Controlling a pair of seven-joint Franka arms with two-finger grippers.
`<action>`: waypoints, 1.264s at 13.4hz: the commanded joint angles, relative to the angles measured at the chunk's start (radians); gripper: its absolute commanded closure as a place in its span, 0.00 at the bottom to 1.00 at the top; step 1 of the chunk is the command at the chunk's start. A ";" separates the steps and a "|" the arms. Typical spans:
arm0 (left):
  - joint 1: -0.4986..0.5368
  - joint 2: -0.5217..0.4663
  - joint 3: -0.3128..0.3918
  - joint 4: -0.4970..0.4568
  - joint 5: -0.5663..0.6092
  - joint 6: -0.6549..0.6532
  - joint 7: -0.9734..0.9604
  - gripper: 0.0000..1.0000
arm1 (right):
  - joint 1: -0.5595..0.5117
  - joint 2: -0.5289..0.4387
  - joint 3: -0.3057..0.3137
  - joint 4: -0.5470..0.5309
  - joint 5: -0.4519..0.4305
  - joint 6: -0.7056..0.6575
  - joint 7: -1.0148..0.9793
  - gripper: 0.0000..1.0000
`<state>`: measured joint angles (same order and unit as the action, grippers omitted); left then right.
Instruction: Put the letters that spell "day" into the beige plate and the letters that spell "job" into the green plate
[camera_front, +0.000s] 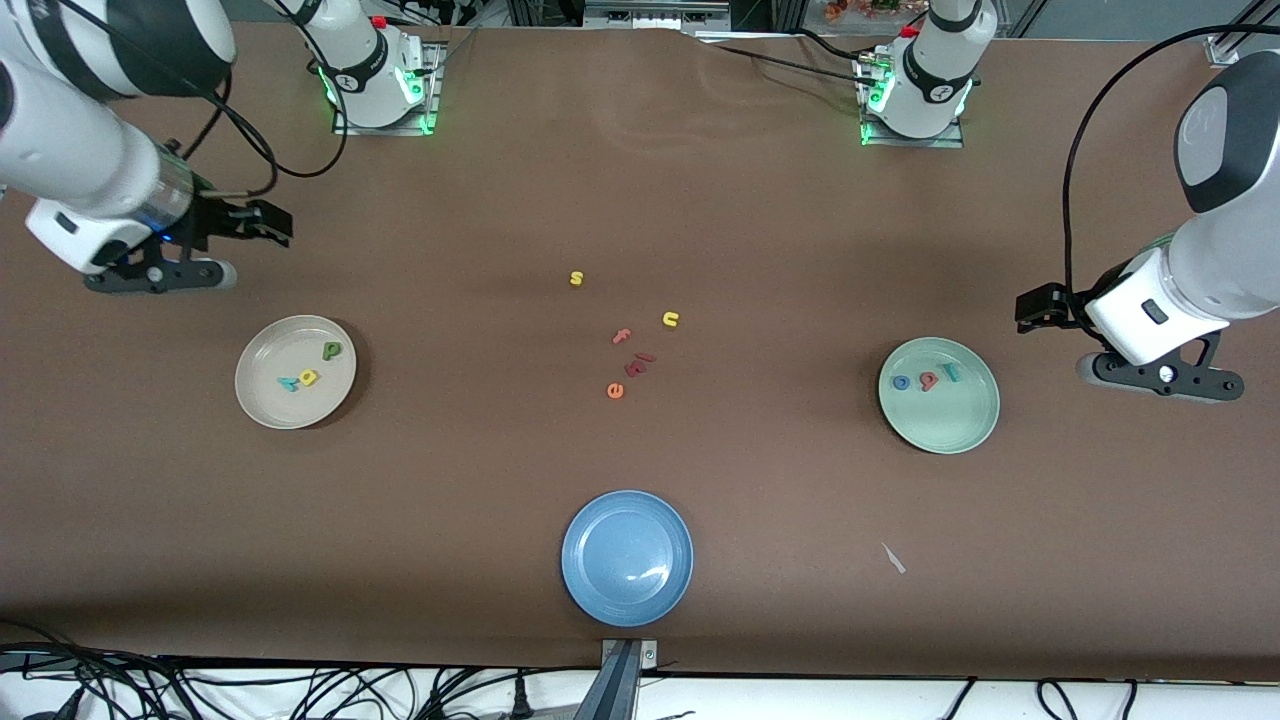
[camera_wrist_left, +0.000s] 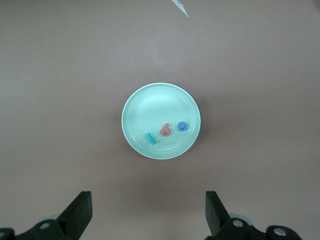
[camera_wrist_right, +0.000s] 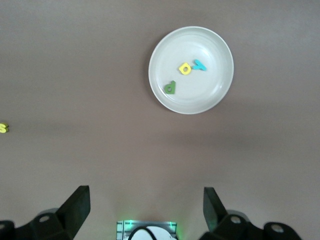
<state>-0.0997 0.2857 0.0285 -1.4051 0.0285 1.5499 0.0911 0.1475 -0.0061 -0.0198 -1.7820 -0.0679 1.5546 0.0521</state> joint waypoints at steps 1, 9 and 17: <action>0.008 -0.020 0.005 -0.017 -0.022 -0.005 0.044 0.01 | -0.039 -0.020 0.020 0.047 -0.004 -0.080 -0.023 0.00; 0.008 -0.019 0.010 -0.018 -0.019 -0.002 0.047 0.01 | -0.081 -0.020 0.009 0.105 0.042 -0.117 -0.097 0.00; 0.009 -0.017 0.016 -0.014 -0.019 0.019 0.033 0.01 | -0.082 -0.012 -0.009 0.105 0.072 0.009 -0.083 0.00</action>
<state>-0.0921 0.2848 0.0368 -1.4092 0.0285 1.5570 0.1077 0.0785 -0.0235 -0.0245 -1.6915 -0.0252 1.5531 -0.0253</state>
